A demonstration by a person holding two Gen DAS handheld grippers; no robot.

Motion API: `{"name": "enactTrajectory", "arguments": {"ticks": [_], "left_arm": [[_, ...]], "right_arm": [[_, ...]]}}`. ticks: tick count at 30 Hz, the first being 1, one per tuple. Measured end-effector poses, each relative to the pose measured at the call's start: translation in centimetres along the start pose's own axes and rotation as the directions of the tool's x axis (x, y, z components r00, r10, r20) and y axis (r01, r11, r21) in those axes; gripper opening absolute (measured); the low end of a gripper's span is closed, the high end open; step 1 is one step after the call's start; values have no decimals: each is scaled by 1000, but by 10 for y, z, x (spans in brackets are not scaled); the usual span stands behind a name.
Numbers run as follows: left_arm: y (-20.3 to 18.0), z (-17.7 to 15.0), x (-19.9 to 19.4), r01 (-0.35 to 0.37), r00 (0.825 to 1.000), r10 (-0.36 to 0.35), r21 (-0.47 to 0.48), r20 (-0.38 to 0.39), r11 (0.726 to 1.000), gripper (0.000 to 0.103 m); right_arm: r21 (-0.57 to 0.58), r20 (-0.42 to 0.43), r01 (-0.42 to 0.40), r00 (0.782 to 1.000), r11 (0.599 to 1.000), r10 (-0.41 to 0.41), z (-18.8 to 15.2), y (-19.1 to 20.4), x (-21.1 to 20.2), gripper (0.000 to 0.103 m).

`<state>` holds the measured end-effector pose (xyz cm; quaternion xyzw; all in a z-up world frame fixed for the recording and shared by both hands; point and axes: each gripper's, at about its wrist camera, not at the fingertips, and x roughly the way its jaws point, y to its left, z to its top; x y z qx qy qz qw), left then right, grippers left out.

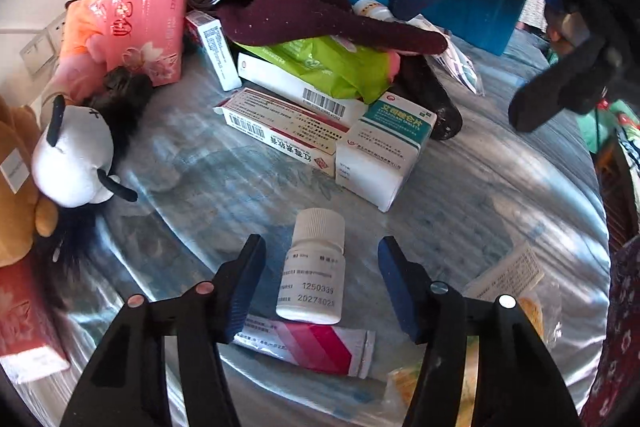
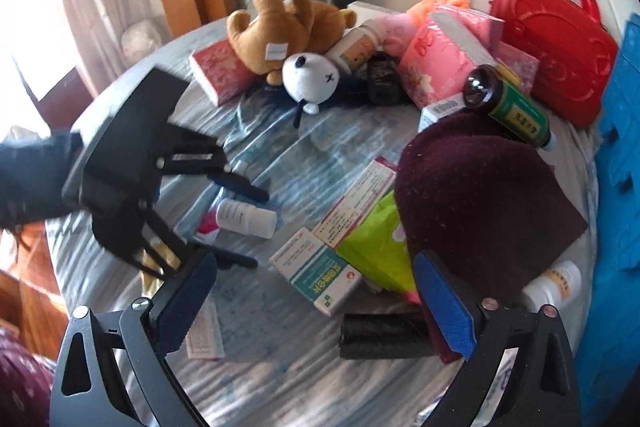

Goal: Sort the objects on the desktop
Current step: 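Grasp the white-and-green medicine box with the right tool, then lift the medicine box with the right tool and carry it to the blue bin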

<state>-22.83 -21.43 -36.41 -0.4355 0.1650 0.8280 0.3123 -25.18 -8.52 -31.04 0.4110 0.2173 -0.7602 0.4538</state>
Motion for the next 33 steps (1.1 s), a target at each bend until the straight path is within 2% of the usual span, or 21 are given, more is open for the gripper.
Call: {"name": "enactTrajectory", "arguments": {"ticks": [1,3,4,5,9,12,13,14,15,17,19,20,23,25,29,32,33], "left_arm": [[1,0,0,24,1000,-24,1,-7,1000,58],[0,-2,-1,41,999,-41,29,-15,999,58],[-1,-3,-1,44,999,-44,34,-15,998,58],[-2,-4,-2,46,999,-45,36,-12,998,58],[-5,-7,-2,35,999,-35,43,7,998,58],[-9,-9,-2,20,1000,-20,38,14,999,58],[-11,-10,-2,12,1000,-13,41,15,999,58],[-13,-10,-2,6,1000,-7,44,15,999,58],[-16,-11,-1,1,1000,-2,52,15,999,58],[-17,-11,0,6,1000,-6,49,15,999,58],[-17,-10,2,3,1000,-3,35,13,999,58],[-19,-10,3,-12,1000,12,31,15,999,58],[-24,-11,5,-21,999,21,5,26,1000,50],[-26,-12,7,-5,1000,6,-33,28,999,33],[-31,-16,5,-58,998,59,-58,21,997,27],[-32,-16,9,-67,998,69,-96,10,993,27],[-20,-16,8,-88,996,88,-102,3,991,27]], "right_arm": [[-20,-8,-8,1000,1000,8,0,2,4,99],[-78,-33,-38,999,996,35,-1,6,14,91],[-101,-46,-42,998,994,37,-1,6,20,80],[-133,-68,-41,997,990,32,-2,7,29,75],[-228,-75,-28,997,973,11,-4,8,46,75],[-284,-122,-55,992,957,21,-3,14,52,75],[-294,-137,-76,990,953,37,-3,18,51,68],[-313,-148,-84,988,946,39,-4,23,51,66],[-350,-164,-79,986,933,22,-7,30,53,66],[-387,-226,-23,971,922,-71,-14,33,72,60],[-278,-241,-46,970,959,-23,-13,19,75,49],[-204,-255,-55,967,977,1,-11,13,75,37],[-136,-246,-43,969,990,8,-19,14,71,36],[-82,-231,-20,973,996,1,-26,14,69,37],[75,-191,13,982,997,2,-34,1,58,37],[122,-171,29,985,992,-7,-39,-2,52,37],[130,-166,31,986,991,-9,-40,-2,50,36]]}}
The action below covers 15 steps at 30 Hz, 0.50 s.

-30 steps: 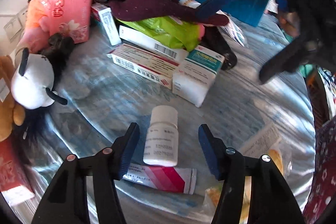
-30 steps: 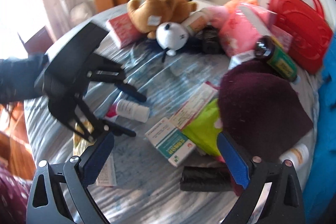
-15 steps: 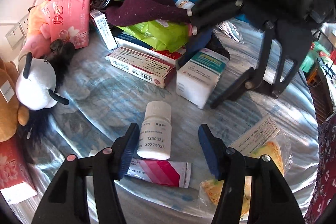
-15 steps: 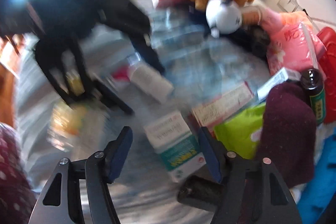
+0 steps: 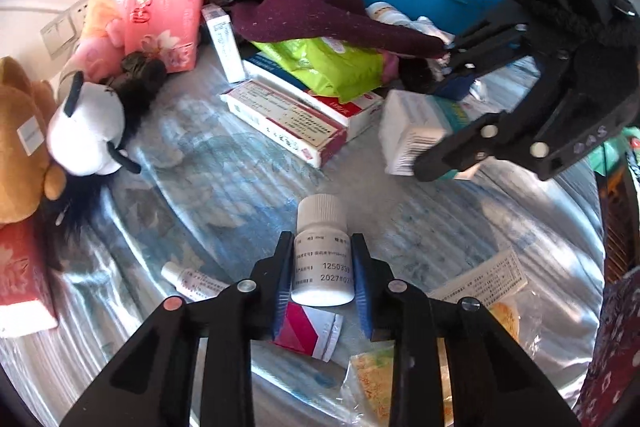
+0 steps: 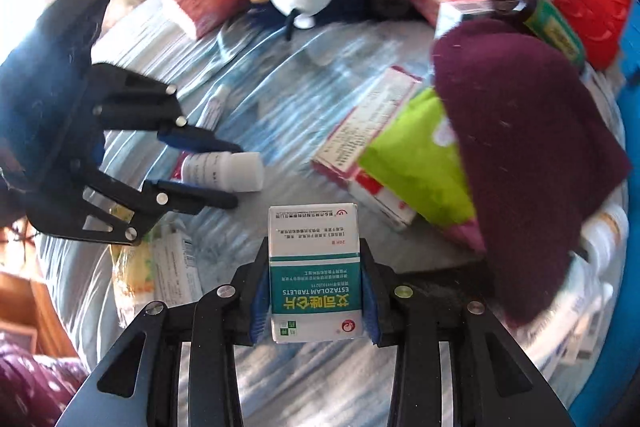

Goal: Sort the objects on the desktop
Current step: 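Lift the medicine box with the right tool and carry it to the blue bin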

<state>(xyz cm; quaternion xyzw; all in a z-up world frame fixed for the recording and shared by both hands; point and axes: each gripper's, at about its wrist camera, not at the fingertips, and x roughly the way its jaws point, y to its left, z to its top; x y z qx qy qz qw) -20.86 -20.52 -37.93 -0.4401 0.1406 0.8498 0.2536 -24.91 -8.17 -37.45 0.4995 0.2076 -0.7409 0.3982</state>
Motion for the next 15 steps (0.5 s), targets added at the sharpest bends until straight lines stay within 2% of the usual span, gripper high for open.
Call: {"name": "enactTrajectory", "arguments": {"ticks": [5,10,13,15], "left_arm": [[4,14,-7,-61,998,61,-46,5,997,27],[0,38,-42,-143,987,146,-53,60,988,27],[-5,61,-65,-178,975,184,-59,122,982,27],[-9,80,-82,-201,964,209,-61,163,978,27]], "right_arm": [[20,52,31,998,999,-32,-1,6,-17,36],[60,121,70,990,996,-77,8,1,-53,36],[89,186,107,975,990,-122,14,-1,-87,36],[121,240,133,958,984,-159,17,0,-116,36]]}}
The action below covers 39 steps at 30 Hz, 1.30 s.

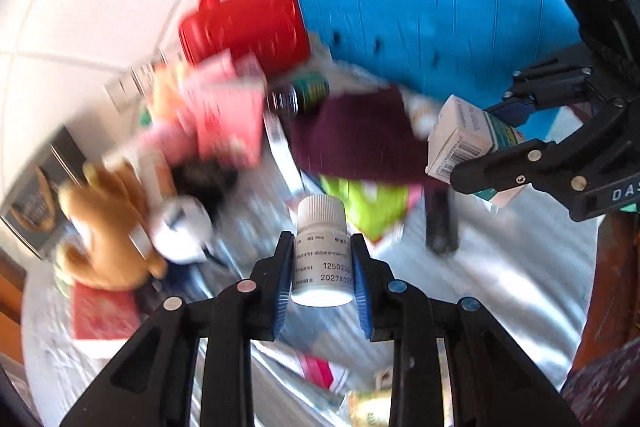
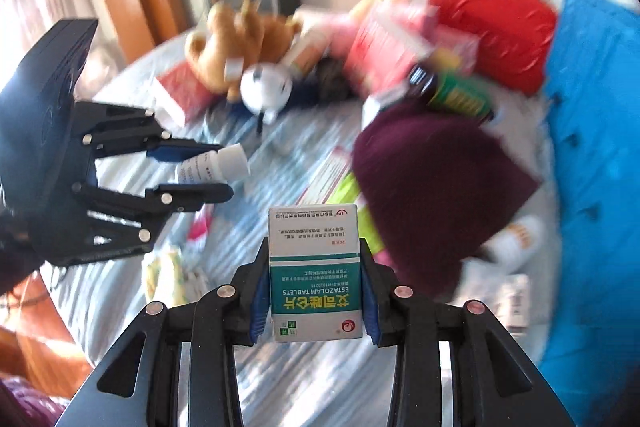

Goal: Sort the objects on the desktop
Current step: 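Lift the medicine box with the right tool and carry it to the blue bin, then open the right tool to drop the medicine box into the bin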

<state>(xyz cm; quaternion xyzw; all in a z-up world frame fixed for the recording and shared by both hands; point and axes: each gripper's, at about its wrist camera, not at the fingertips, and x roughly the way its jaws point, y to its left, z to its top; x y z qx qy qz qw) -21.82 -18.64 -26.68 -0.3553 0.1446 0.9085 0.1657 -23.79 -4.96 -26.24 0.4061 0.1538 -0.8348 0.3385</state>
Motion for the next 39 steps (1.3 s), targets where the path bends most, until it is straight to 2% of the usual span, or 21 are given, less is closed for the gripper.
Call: {"name": "enactTrajectory", "arguments": {"ticks": [4,7,13,15,18,20,23,27,28,29,30,31,32,33,37,39], "left_arm": [[-12,51,-32,-31,993,30,8,112,999,27],[-31,99,-64,-46,976,35,44,217,998,27],[-91,199,-103,-86,928,30,134,372,987,27],[-113,230,-106,-101,915,34,146,403,984,27],[-147,277,-98,-112,906,39,149,422,982,27],[-164,301,-90,-126,906,54,146,420,981,27],[-191,332,-77,-145,908,78,135,411,980,27],[-221,362,-70,-186,908,133,98,398,978,28],[-227,367,-69,-208,903,157,87,401,974,36],[-231,371,-68,-243,894,194,75,405,967,43],[-237,374,-68,-288,879,240,58,412,956,64],[-242,375,-69,-306,869,261,43,421,951,84],[-244,375,-70,-308,862,266,29,432,951,88],[-246,375,-72,-302,857,266,12,441,953,90],[-248,378,-71,-273,870,253,-13,423,962,90],[-253,377,-74,-280,868,258,-12,424,960,90]], "right_arm": [[56,118,63,991,996,-69,16,-6,-58,36],[107,209,120,968,987,-140,26,-13,-109,36],[240,361,234,880,942,-310,29,-51,-217,37],[292,393,272,840,917,-375,28,-72,-252,37],[361,411,296,800,884,-436,25,-112,-290,37],[395,407,315,782,863,-472,21,-139,-308,37],[422,391,341,768,840,-507,20,-172,-324,37],[463,368,343,764,817,-530,18,-222,-339,38],[479,361,341,763,809,-536,16,-232,-339,39],[496,350,344,761,797,-546,12,-241,-343,46],[518,329,354,758,779,-563,9,-253,-345,55],[529,314,365,754,766,-577,7,-261,-345,79],[536,306,374,749,757,-587,3,-266,-346,93],[545,298,382,744,746,-598,1,-271,-345,94],[556,314,348,753,755,-578,-6,-285,-349,94],[559,336,322,755,765,-563,-8,-286,-352,94]]}}
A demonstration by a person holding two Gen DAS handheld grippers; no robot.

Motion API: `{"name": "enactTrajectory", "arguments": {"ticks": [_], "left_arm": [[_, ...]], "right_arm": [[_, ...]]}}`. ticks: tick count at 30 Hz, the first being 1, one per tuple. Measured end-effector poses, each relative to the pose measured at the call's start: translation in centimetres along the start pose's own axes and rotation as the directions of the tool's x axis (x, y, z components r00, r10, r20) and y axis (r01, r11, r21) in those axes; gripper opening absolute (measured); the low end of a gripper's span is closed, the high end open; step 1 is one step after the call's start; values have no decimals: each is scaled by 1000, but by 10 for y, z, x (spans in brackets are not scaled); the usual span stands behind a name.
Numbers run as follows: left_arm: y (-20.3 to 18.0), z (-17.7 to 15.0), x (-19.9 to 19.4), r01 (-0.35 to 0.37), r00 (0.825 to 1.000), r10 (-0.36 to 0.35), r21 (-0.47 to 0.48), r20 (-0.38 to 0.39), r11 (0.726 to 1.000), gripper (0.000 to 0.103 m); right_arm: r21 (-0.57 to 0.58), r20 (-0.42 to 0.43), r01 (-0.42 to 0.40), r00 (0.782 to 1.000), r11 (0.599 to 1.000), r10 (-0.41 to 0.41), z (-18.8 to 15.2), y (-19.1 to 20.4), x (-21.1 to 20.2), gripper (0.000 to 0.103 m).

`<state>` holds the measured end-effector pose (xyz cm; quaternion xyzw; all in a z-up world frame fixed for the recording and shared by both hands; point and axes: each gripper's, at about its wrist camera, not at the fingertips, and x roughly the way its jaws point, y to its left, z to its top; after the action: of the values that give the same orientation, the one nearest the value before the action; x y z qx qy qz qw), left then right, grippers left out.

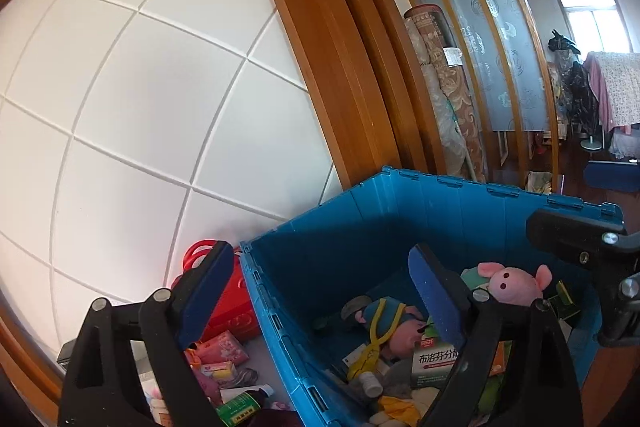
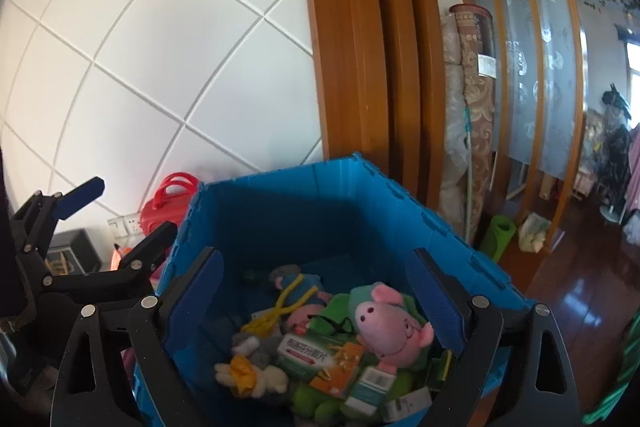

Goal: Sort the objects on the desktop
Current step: 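Open the right tool to drop the medicine box into the bin, then move both tools back toward the teddy bear and tissue pack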

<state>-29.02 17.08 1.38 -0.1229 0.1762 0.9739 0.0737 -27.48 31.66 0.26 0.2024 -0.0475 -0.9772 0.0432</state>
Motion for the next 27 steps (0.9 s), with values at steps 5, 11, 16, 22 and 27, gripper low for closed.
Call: {"name": "enactTrajectory", "arguments": {"ticks": [5,11,16,22,27], "left_arm": [[1,2,-3,1,1000,-1,-17,-8,1000,95],[-5,-14,-19,-18,1000,19,-31,0,999,101],[-3,-23,-41,-53,998,55,-70,29,996,101],[4,-31,-63,-112,991,117,-64,69,992,101],[23,-42,-74,-150,987,155,-92,48,984,101]], "right_arm": [[1,17,-41,999,999,41,3,-2,-3,95],[-6,38,-67,997,998,67,0,4,-16,97],[-7,37,-80,996,997,80,-4,1,-20,99],[-12,45,-100,994,995,101,-11,2,-29,99],[-43,62,-138,988,989,141,-19,17,-37,101]]}}
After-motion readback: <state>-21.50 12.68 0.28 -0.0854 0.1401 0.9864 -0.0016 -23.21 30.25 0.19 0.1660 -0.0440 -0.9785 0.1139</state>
